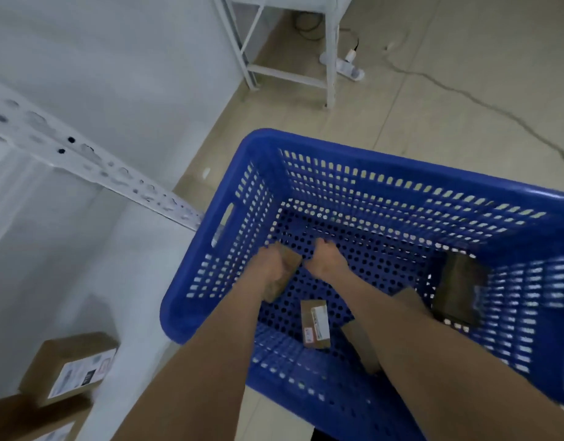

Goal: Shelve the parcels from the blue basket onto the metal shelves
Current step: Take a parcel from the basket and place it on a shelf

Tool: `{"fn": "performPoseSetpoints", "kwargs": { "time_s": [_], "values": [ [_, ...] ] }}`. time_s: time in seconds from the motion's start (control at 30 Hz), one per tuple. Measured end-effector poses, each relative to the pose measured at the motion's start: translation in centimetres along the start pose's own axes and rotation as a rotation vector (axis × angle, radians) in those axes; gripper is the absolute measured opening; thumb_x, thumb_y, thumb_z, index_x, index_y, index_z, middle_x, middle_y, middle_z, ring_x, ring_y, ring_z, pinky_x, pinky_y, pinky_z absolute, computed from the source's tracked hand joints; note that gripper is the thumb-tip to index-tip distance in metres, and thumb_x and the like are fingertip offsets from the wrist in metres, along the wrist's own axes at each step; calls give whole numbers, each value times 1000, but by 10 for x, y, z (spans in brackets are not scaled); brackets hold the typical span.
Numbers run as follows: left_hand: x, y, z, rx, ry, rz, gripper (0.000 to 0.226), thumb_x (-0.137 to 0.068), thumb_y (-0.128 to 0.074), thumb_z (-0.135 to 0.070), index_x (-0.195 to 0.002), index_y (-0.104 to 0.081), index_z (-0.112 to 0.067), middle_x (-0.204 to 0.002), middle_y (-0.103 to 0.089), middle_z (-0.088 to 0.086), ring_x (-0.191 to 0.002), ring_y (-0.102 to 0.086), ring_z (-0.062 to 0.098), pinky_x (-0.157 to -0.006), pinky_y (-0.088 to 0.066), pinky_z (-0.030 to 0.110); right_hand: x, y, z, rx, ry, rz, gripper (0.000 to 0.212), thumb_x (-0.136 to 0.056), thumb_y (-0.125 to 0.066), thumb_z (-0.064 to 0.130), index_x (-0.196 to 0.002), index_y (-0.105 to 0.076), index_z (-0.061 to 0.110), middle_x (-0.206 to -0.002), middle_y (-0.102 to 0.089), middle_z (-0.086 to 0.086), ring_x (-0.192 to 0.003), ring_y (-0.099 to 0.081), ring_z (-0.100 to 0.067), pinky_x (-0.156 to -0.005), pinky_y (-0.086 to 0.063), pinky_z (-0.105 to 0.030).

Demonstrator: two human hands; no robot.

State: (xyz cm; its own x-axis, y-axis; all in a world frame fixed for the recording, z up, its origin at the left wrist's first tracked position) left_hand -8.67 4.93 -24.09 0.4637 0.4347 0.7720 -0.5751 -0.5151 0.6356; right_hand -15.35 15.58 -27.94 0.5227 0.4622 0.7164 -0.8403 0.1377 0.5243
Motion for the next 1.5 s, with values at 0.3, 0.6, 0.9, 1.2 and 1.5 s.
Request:
{"fn": "performPoseSetpoints", "kwargs": {
  "time_s": [0.3, 0.6, 0.9, 1.2, 1.5],
  "values": [
    [-97, -52, 27, 279, 87, 42, 69, -96, -51, -25, -152, -14, -11, -155, -21, 13, -135, -35, 31, -107, -39, 42, -94, -80, -10, -677, -370, 156, 39, -99, -50, 15, -135, -41, 2, -121, -57, -21, -100, -59, -28, -90, -53, -39],
    [-27, -4, 21, 728, 106, -50, 46, -95, -50, -37, -128, -51, -5, -115, -56, 8, -100, -56, 21, -82, -46, 29, -50, -39, 7, -989, -337, 85, 55, -98, -48, 47, -114, -59, -5, -108, -65, -21, -90, -66, -31, -70, -57, -38],
    [139, 81, 3, 979, 52, -344, 31, -91, -58, -43, -77, -47, -17, -80, -50, 2, -74, -48, 17, -70, -38, 31, 94, 72, 55, -944, -243, -32, 51, -96, -49, 51, -112, -56, 4, -104, -64, -15, -84, -63, -28, -64, -52, -36],
    [326, 110, 17, 1077, 50, -616, 37, -91, -55, -48, -79, -52, -13, -75, -52, 7, -69, -48, 19, -63, -39, 27, 254, 123, 110, -1056, -33, 113, 47, -88, -65, 33, -126, -50, 10, -120, -53, -14, -103, -61, -32, -63, -60, -40],
    [459, 80, 90, 1479, 169, -676, 38, -89, -62, -41, -102, -53, -7, -106, -62, 8, -98, -63, 26, -84, -56, 38, 393, 92, 175, -968, 264, 392, 31, -91, -54, 4, -122, -56, 2, -113, -65, -18, -97, -64, -27, -75, -56, -36]
  ]
}}
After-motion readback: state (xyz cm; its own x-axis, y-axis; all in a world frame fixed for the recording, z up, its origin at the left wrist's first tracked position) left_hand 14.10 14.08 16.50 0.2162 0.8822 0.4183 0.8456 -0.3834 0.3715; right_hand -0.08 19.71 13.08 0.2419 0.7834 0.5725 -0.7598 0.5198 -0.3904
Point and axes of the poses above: each hand's wrist, its own x-axis away from the middle knuckle, its own y-axis out of the back of the hand, z = x × y, the point moved 3 cm from there along -x, towards the middle knuckle
